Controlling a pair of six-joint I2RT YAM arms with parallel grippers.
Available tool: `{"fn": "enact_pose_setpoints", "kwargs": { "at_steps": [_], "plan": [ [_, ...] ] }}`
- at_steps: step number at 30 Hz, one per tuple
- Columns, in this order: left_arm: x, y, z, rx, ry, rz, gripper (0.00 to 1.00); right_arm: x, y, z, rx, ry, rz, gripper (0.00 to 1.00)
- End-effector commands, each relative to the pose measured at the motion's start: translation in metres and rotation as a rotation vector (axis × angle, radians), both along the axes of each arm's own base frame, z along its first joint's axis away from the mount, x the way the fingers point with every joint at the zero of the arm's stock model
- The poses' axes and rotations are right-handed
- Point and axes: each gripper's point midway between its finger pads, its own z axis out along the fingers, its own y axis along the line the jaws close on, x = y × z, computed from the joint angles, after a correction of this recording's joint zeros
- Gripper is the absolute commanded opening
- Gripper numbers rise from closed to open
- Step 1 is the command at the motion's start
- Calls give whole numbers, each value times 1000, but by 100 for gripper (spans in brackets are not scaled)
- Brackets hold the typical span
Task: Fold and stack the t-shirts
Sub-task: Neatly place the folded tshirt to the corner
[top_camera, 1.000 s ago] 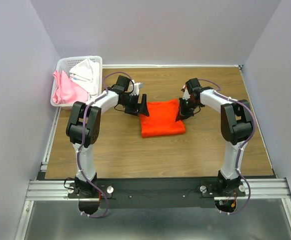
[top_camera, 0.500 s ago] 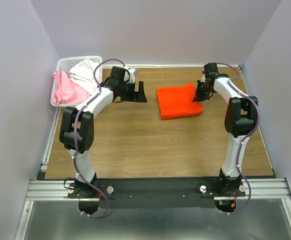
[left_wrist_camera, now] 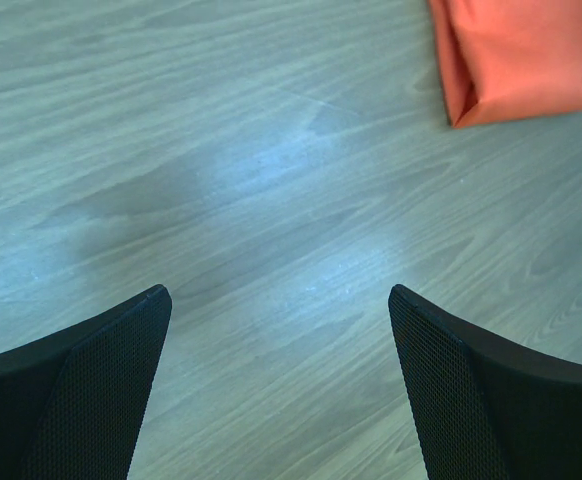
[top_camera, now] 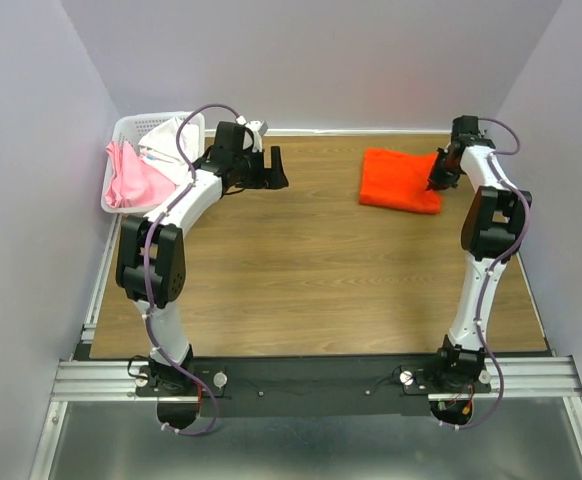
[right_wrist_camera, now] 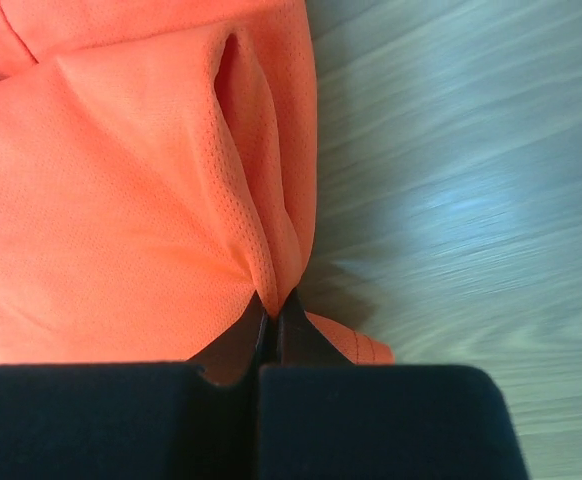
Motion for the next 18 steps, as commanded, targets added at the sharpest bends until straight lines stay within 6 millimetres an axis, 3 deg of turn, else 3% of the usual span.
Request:
{"fn": "enact_pose_setpoints", "kwargs": {
  "at_steps": [1, 2, 18],
  "plan": [
    [16, 13, 42, -8, -122, 97, 97, 3, -36, -5, -67, 18, -47, 1],
    [17, 15, 44, -14, -126, 110, 97, 2, -49, -5, -98, 20, -75, 0],
    [25, 18, 46, -61, -124, 165, 97, 26, -144, 13, -300, -47, -282, 0]
  ]
}}
